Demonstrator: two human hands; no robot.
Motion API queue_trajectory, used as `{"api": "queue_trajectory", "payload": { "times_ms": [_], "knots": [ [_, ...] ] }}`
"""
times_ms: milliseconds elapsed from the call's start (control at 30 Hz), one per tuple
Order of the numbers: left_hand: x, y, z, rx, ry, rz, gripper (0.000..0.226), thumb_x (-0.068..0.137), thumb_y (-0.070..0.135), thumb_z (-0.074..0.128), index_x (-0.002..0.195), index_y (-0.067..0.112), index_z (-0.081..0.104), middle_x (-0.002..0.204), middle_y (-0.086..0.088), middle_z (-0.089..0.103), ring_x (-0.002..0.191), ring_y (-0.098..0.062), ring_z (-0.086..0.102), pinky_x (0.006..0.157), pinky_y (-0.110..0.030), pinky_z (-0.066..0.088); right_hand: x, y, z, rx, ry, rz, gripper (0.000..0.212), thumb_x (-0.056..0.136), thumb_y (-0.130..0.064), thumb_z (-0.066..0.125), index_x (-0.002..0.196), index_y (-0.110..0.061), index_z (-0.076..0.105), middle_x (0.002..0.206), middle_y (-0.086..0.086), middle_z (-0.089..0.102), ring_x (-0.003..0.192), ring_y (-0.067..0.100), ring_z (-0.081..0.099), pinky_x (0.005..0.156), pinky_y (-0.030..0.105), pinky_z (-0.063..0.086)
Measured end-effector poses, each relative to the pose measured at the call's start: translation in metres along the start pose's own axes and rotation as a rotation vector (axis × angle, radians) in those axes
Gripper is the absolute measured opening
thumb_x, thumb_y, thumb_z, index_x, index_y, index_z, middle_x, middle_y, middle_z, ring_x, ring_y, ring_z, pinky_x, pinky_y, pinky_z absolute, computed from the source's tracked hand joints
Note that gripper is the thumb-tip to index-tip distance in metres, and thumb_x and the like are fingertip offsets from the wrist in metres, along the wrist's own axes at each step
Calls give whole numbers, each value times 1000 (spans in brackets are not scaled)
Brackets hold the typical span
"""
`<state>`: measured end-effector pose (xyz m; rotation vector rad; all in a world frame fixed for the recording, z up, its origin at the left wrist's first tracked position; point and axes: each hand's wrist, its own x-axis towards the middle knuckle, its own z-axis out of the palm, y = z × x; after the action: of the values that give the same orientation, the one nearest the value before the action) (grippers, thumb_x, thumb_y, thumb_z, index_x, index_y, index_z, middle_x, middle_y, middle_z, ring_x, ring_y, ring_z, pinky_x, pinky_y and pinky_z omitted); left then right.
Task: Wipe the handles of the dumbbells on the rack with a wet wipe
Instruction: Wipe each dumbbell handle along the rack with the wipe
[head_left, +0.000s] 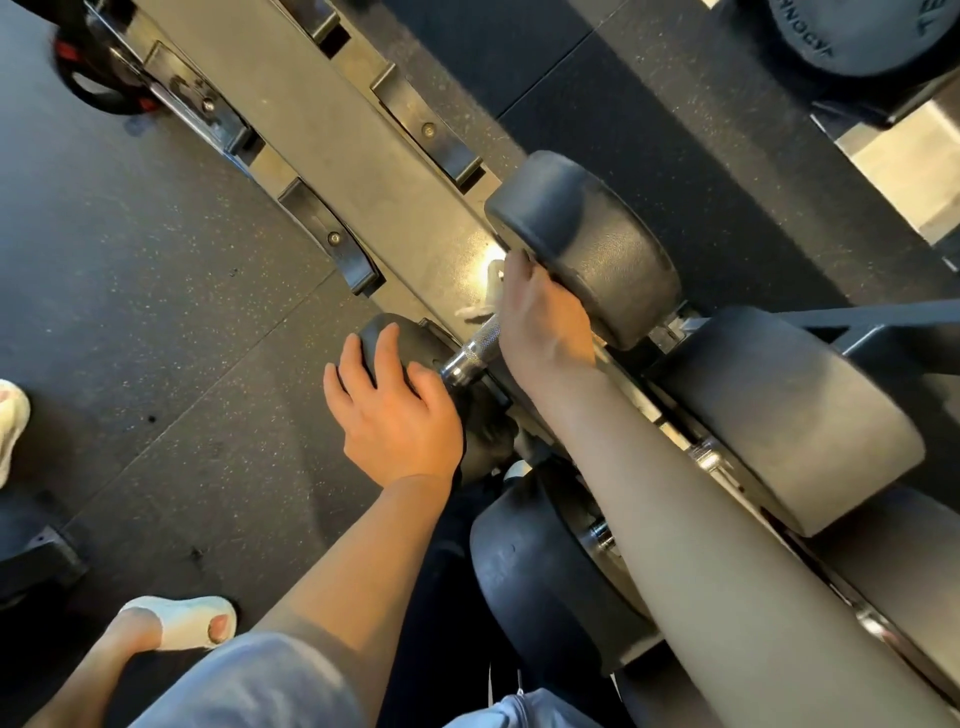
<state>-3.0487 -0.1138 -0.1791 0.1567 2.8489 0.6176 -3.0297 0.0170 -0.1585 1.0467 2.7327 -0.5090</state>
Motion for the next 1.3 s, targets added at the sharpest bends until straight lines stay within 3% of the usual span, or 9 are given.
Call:
{"api": "queue_trajectory", "payload": {
  "times_ms": [167, 300, 533, 667, 767, 967, 1033, 1167, 1300],
  "knots": [
    [1, 0, 0, 11, 3, 10, 47, 92, 29, 34, 135, 28, 52, 147, -6, 42, 139, -31, 30, 92, -51, 44, 9, -6, 16, 104, -84, 95, 27, 95, -16, 51, 120, -9, 50, 116, 10, 55, 99, 21, 58, 78, 24, 46],
    [0, 2, -3, 9, 13, 6, 53, 89, 36, 28, 135, 28, 52, 147, -5, 42, 139, -31, 30, 93, -51, 43, -12, -21, 39, 452, -346, -109, 17, 96, -10, 44, 86, -9, 57, 75, 4, 50, 73, 22, 51, 62, 29, 38],
    [0, 2, -4, 3, 2, 12, 50, 91, 31, 31, 136, 26, 52, 147, -6, 42, 139, -31, 30, 94, -51, 42, -8, 6, 32, 150, -55, -247, 18, 101, -15, 36, 107, -9, 52, 88, 8, 59, 72, 21, 58, 56, 26, 41],
    [1, 2, -3, 1, 1, 20, 50, 92, 31, 30, 137, 25, 52, 147, -6, 42, 139, -32, 31, 95, -50, 42, -9, 30, 36, 23, 164, -140, 21, 98, -18, 46, 116, -7, 46, 85, 13, 64, 65, 21, 64, 53, 25, 43],
    [1, 1, -4, 6, -21, 20, 50, 93, 30, 29, 138, 26, 50, 148, -6, 39, 140, -31, 28, 96, -49, 41, -21, 21, 43, 202, 262, 24, 29, 102, -24, 32, 116, -8, 52, 74, 6, 62, 61, 18, 61, 52, 28, 47],
    [3, 0, -6, -6, -28, 31, 54, 92, 35, 23, 139, 25, 48, 148, -7, 38, 139, -31, 27, 99, -48, 38, -34, 1, 51, 424, -313, -141, 19, 101, -22, 36, 107, -13, 52, 96, 12, 61, 87, 30, 59, 66, 30, 39],
    [2, 0, -7, -14, -38, 27, 53, 93, 34, 25, 140, 25, 48, 149, -7, 38, 140, -30, 27, 101, -47, 37, -38, -1, 53, 439, -300, -145, 20, 101, -22, 37, 107, -11, 52, 99, 13, 61, 87, 26, 57, 68, 29, 38],
    [2, 1, -7, -26, -30, 21, 52, 93, 33, 26, 140, 25, 48, 149, -6, 38, 140, -30, 26, 100, -48, 37, -49, 10, 61, 761, 111, 261, 13, 97, -10, 46, 107, -9, 55, 100, 5, 63, 90, 16, 61, 69, 25, 49],
    [2, 3, -7, -8, -26, 12, 52, 93, 32, 25, 140, 26, 48, 150, -5, 37, 141, -29, 26, 101, -48, 38, -16, 14, 53, 1635, 253, 1014, 9, 96, -13, 50, 92, -16, 58, 91, 1, 59, 90, 19, 57, 83, 29, 47]
  ]
}}
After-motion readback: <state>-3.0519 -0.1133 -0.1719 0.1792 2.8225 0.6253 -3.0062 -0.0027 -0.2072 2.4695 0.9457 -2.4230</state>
